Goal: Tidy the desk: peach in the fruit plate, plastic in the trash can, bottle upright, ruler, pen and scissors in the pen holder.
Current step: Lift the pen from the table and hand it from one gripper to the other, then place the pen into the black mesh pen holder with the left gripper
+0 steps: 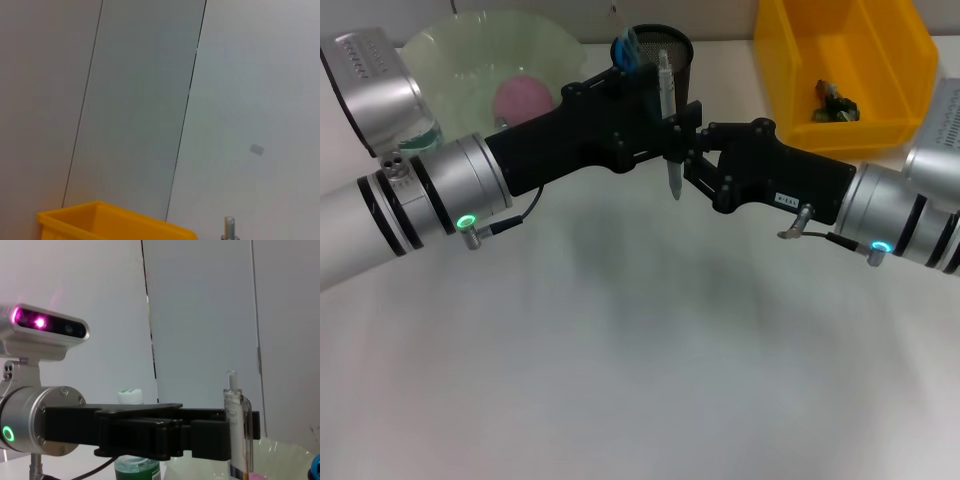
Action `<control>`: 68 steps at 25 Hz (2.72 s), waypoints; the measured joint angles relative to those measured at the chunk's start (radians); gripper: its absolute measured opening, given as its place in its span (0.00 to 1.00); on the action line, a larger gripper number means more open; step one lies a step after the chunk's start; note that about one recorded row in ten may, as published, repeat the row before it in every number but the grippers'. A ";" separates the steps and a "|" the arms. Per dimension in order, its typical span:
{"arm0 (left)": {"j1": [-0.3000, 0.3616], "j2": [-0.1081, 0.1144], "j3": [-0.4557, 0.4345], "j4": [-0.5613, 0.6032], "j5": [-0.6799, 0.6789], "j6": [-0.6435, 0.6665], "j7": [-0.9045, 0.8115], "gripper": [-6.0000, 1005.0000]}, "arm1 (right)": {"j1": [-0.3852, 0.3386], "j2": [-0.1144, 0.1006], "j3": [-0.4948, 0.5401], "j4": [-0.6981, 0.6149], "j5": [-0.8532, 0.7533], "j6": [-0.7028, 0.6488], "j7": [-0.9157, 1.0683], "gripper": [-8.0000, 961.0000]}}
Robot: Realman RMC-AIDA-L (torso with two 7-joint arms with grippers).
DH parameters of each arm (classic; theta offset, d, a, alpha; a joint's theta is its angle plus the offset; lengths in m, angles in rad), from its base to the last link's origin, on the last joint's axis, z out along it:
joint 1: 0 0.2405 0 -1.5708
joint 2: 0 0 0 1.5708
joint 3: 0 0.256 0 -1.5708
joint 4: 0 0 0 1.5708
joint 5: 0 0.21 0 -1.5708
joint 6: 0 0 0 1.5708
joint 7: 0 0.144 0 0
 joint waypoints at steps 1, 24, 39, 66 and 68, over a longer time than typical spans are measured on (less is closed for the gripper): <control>-0.001 0.000 0.000 0.001 0.000 -0.002 0.000 0.73 | 0.002 0.000 0.000 0.002 0.000 0.001 0.000 0.17; -0.018 0.000 0.008 0.006 0.000 -0.040 0.001 0.28 | 0.019 0.000 0.005 0.012 0.000 0.016 -0.005 0.18; -0.021 0.000 0.012 0.004 -0.011 -0.040 -0.011 0.19 | 0.019 0.000 0.002 0.011 0.000 0.015 -0.007 0.19; -0.026 0.000 0.012 0.004 -0.083 -0.052 -0.007 0.15 | -0.067 -0.001 0.037 0.008 0.128 0.010 -0.068 0.56; -0.034 0.000 0.013 -0.001 -0.120 -0.063 -0.002 0.15 | -0.087 -0.002 0.040 0.008 0.152 0.014 -0.074 0.60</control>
